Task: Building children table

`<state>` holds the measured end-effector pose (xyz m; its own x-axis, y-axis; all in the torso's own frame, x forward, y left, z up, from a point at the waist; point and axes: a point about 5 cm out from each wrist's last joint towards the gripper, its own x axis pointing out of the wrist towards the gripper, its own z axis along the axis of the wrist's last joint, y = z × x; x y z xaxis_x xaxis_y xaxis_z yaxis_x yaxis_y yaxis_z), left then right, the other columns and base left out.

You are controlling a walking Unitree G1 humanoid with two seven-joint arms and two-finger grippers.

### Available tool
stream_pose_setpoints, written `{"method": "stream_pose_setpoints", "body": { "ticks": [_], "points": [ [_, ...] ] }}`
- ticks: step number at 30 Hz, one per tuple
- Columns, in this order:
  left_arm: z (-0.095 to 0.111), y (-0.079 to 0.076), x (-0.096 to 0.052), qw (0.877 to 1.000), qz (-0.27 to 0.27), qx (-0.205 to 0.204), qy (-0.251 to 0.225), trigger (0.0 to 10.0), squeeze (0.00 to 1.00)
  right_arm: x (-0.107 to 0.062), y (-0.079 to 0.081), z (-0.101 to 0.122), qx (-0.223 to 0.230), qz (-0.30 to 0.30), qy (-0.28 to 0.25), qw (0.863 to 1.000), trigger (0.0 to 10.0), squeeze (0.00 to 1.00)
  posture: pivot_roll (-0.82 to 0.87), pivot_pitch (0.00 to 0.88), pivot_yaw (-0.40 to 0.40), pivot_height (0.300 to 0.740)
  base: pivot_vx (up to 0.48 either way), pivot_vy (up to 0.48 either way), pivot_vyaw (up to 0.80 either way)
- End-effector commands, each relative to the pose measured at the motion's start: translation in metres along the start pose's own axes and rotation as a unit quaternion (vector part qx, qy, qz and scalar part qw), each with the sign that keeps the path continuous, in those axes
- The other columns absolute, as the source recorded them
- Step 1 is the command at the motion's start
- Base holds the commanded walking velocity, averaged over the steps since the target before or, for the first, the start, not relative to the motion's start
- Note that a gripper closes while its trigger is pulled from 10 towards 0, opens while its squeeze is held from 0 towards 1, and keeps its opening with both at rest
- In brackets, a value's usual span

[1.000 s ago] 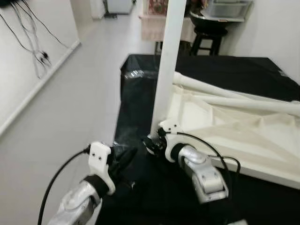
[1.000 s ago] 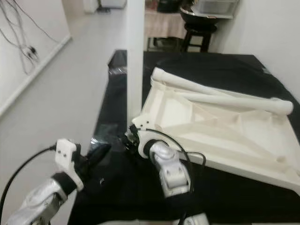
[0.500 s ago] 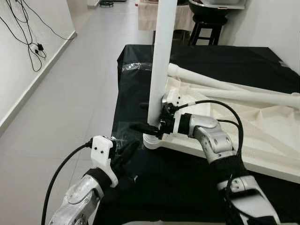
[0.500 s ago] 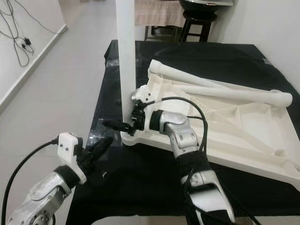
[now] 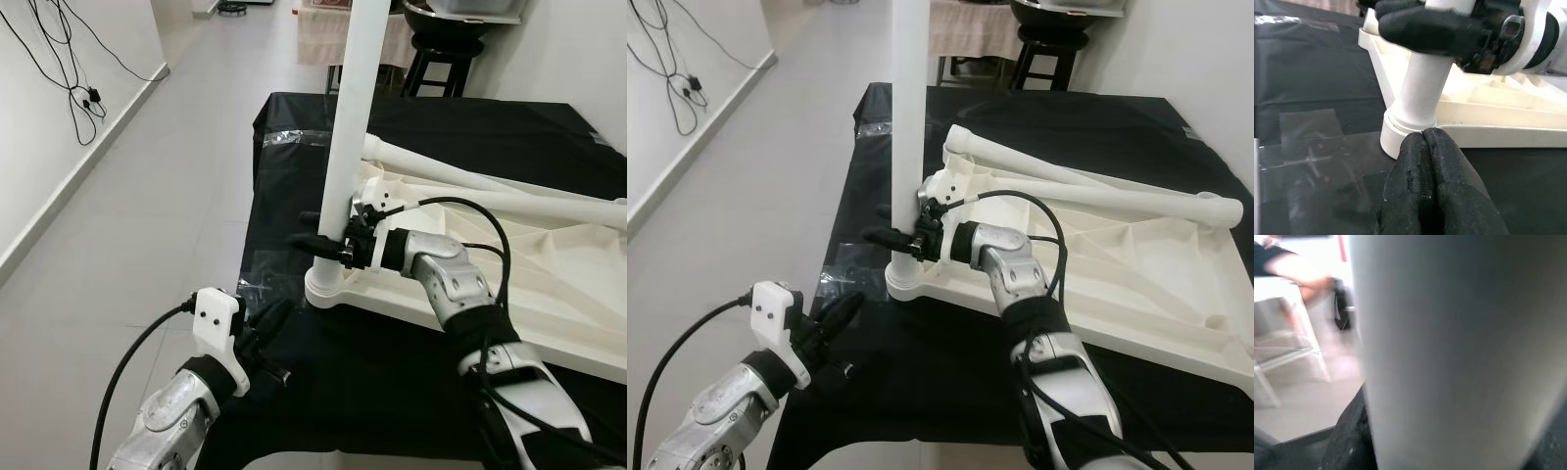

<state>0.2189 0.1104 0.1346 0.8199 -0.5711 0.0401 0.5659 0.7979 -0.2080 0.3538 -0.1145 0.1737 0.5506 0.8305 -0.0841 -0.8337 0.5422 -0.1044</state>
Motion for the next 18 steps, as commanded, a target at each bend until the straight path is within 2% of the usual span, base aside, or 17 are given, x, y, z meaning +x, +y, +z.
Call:
{"method": "stream_pose_setpoints", "body": {
  "ticks": [1,2,4,5,6,7,8,9,10,11,12,14,15,16,18],
  "points": [
    [0.001,-0.001,-0.002,1.0,0.002,-0.001,0.002,10.0,0.0,-0.013,-0.008,-0.029,-0.007,-0.064,0.097,0.993,0.0,0.0,0.06,0.112,-0.077,0.74,0.0,0.0,0.0],
    [0.001,0.001,-0.003,1.0,0.003,0.0,0.001,10.0,0.0,-0.025,-0.007,-0.034,0.019,-0.281,0.093,0.955,0.0,0.0,0.05,0.119,-0.077,0.74,0.0,0.0,0.0],
    [0.001,0.001,-0.003,1.0,0.003,0.0,0.001,10.0,0.0,-0.025,-0.007,-0.034,0.019,-0.281,0.093,0.955,0.0,0.0,0.05,0.119,-0.077,0.74,0.0,0.0,0.0],
    [0.003,0.002,-0.004,1.0,0.004,0.001,0.001,10.0,0.0,-0.039,0.014,-0.042,0.008,-0.359,0.109,0.927,0.0,0.0,0.05,0.121,-0.074,0.74,0.0,0.0,0.0],
    [0.003,0.002,-0.004,1.0,0.004,0.001,0.001,10.0,0.0,-0.039,0.014,-0.042,0.008,-0.359,0.109,0.927,0.0,0.0,0.05,0.121,-0.074,0.74,0.0,0.0,0.0],
    [0.003,0.003,-0.005,1.0,0.004,0.002,0.001,10.0,0.0,-0.034,0.031,-0.044,0.011,-0.353,0.118,0.928,0.0,0.0,0.03,0.107,-0.055,0.74,0.0,0.0,0.0],
    [0.003,0.003,-0.005,1.0,0.004,0.002,0.001,10.0,0.0,-0.034,0.031,-0.044,0.011,-0.353,0.118,0.928,0.0,0.0,0.03,0.107,-0.055,0.74,0.0,0.0,0.0],
    [0.003,0.004,-0.004,1.0,0.002,0.001,0.003,10.0,0.0,-0.02,0.046,-0.05,0.005,-0.291,0.141,0.946,0.0,0.0,0.07,0.12,-0.073,0.74,0.0,0.0,0.0],
    [0.003,0.004,-0.004,1.0,0.002,0.001,0.003,10.0,0.0,-0.02,0.046,-0.05,0.005,-0.291,0.141,0.946,0.0,0.0,0.07,0.12,-0.073,0.74,0.0,0.0,0.0],
    [0.003,0.005,-0.004,1.0,0.001,0.001,0.005,10.0,0.0,-0.007,0.056,-0.052,-0.006,-0.224,0.153,0.963,0.0,0.0,0.06,0.116,-0.056,0.74,0.0,0.0,0.0],
    [0.003,0.005,-0.004,1.0,0.005,0.003,0.004,10.0,0.0,-0.002,0.06,-0.056,0.001,-0.194,0.163,0.967,0.0,0.0,0.05,0.118,-0.052,0.74,0.0,0.0,0.0],
    [0.003,0.005,-0.004,1.0,0.005,0.003,0.004,10.0,0.0,-0.002,0.06,-0.056,0.001,-0.194,0.163,0.967,0.0,0.0,0.05,0.118,-0.052,0.74,0.0,0.0,0.0],
    [0.003,0.005,-0.004,1.0,0.006,0.004,0.003,10.0,0.0,-0.002,0.06,-0.056,0.011,-0.191,0.163,0.968,6.2,0.0,0.06,0.117,-0.055,0.74,0.0,0.0,0.0],
    [0.003,0.005,-0.004,1.0,0.007,0.005,0.003,10.0,0.0,-0.001,0.06,-0.055,0.036,-0.184,0.148,0.971,10.0,0.0,0.05,0.113,-0.053,0.74,0.0,0.0,0.0],
    [0.003,0.005,-0.004,1.0,0.007,0.005,0.003,10.0,0.0,-0.001,0.06,-0.055,0.036,-0.184,0.148,0.971,10.0,0.0,0.05,0.113,-0.053,0.74,0.0,0.0,0.0]
  ]
}}
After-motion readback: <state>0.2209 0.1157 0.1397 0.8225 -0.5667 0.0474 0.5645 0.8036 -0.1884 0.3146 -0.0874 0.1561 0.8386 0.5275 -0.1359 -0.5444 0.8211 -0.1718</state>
